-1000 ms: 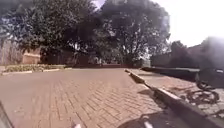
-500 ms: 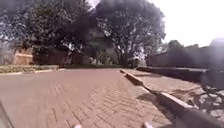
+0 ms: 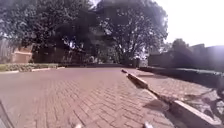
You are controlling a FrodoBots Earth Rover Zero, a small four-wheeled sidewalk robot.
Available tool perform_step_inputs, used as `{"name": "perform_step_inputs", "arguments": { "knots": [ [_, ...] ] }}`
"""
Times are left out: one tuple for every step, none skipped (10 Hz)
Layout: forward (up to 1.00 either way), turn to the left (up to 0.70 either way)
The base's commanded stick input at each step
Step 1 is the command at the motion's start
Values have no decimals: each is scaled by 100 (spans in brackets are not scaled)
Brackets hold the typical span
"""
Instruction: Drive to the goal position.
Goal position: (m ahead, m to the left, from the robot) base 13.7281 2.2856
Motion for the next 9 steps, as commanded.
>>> {"name": "perform_step_inputs", "arguments": {
  "knots": [
    [70,0],
    [70,0],
    [70,0],
    [70,0],
    [70,0],
    [70,0],
    [70,-23],
    [70,-35],
    [70,-33]
  ]
}}
